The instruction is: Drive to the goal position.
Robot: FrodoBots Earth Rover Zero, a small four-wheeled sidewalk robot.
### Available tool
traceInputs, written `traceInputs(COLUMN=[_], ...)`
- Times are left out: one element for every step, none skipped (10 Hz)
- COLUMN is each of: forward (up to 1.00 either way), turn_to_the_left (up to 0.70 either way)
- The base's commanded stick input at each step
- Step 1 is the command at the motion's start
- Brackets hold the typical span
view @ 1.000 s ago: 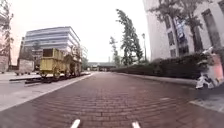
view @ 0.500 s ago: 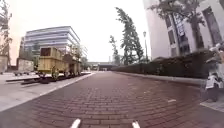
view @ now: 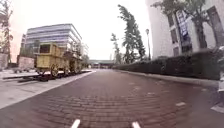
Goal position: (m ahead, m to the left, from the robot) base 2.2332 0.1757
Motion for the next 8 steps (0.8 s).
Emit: traceInputs(forward=[0.45,0.45,0.45,0.45,0.45,0.45,0.45,0.45], turn_to_the_left=[0.00,0.00,0.00,0.00,0.00,0.00,0.00,0.00])
